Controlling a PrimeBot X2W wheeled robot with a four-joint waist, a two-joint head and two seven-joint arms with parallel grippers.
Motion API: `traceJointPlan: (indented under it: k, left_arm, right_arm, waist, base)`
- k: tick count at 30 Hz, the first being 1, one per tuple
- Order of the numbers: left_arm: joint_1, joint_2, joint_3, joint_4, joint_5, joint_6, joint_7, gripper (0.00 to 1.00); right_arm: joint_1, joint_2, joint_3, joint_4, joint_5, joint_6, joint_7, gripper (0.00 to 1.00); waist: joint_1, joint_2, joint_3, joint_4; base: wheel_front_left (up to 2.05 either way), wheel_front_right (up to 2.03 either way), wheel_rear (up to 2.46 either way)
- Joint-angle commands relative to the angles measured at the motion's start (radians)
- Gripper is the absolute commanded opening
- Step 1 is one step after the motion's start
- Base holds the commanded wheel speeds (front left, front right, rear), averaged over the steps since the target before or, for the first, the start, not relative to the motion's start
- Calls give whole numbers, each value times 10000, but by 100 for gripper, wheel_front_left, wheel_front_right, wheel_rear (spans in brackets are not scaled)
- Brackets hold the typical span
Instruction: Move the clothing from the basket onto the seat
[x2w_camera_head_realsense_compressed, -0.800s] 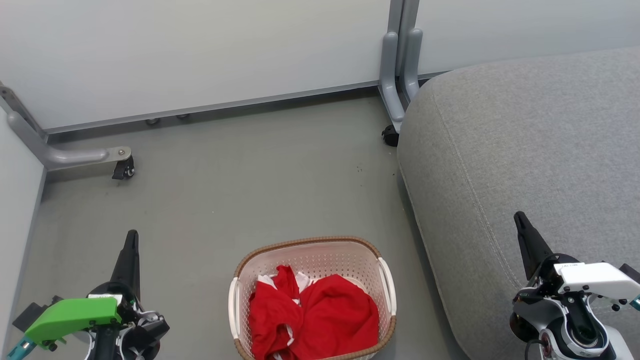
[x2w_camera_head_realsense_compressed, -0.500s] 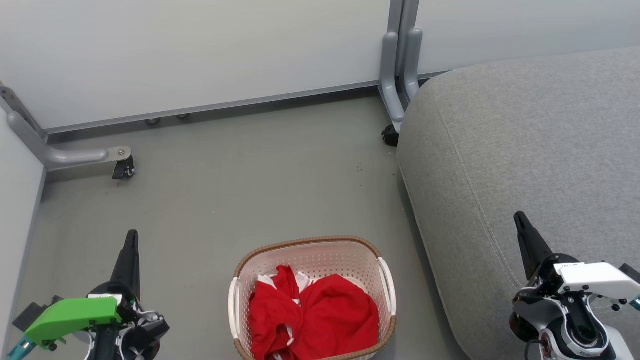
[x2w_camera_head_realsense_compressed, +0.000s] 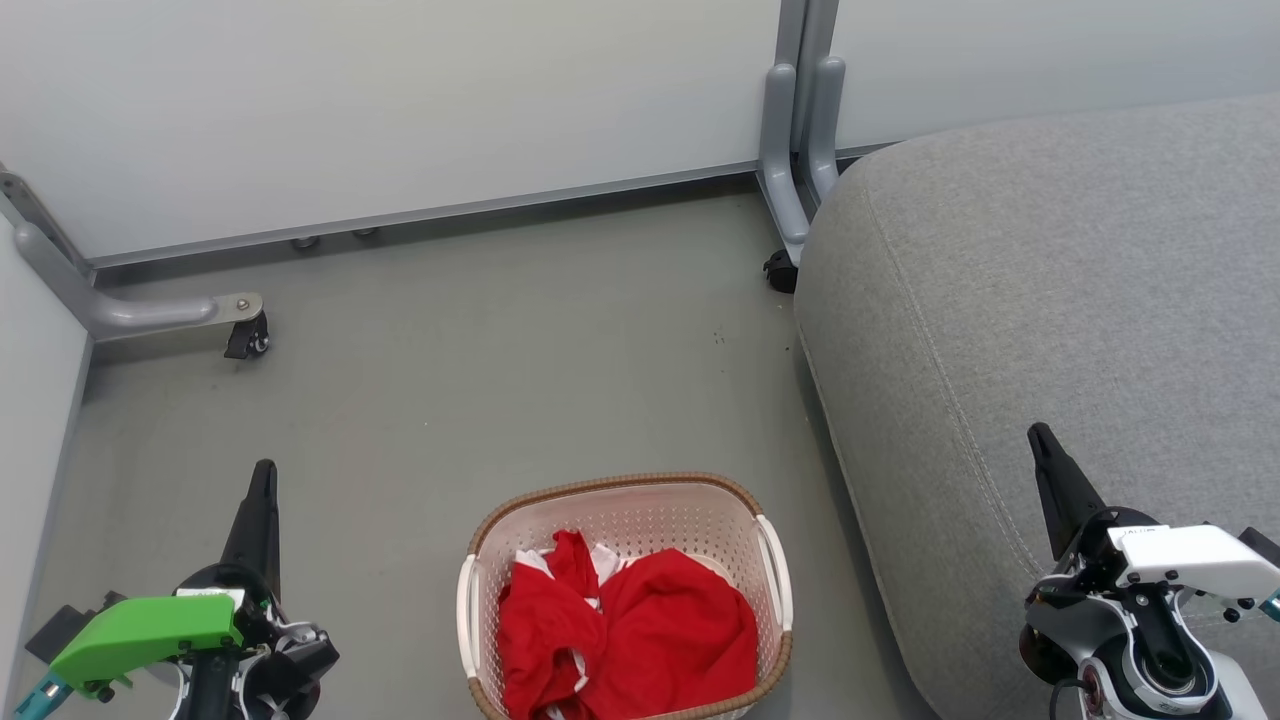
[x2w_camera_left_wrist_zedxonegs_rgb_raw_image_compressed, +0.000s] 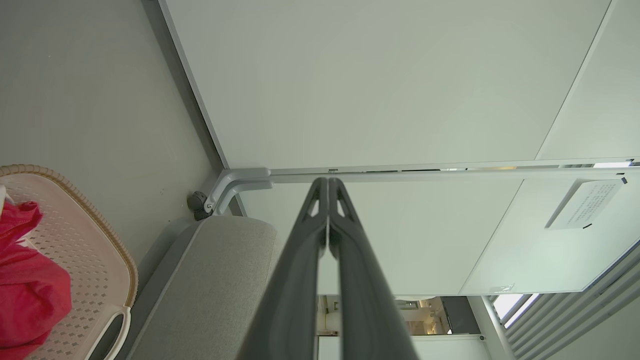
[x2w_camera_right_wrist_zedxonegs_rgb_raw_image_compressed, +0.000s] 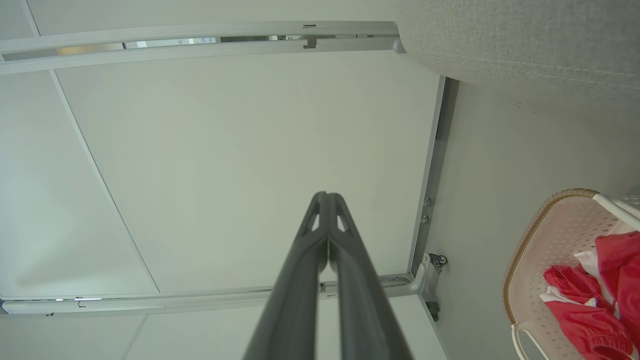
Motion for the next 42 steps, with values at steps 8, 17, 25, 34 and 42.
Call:
traceJointPlan:
  k: [8,17,25,34,42]
  left_arm:
    - [-159,8,6,5,55,-53,28,0]
    - [251,-71,-181,267,71,10,-147,100]
    - [257,-60,-321,199,1179,7,-551,100]
    - [286,-50,-544,-200,2766,3,-950,100]
    - [464,-42,-689,-647,4409,77,-1285,100]
  right_arm:
    - [-65,-12,6,16,-51,4,16,0]
    - [284,84,108,240,-81,-2,-152,100]
    - [355,72,181,48,-1394,-1,-549,100]
    - [457,59,291,-391,-3937,-1,-951,100]
    - [603,49,495,-587,-5414,0,-1283,100]
  waist:
    - [0,0,0,0]
    - [0,0,5,-1]
    - [0,0,17,-5]
    - [0,0,42,-26]
    - [0,0,61,-63]
  base:
    - [0,0,0]
    - [0,0,0]
    - [0,0,0]
    - [0,0,0]
    - [0,0,0]
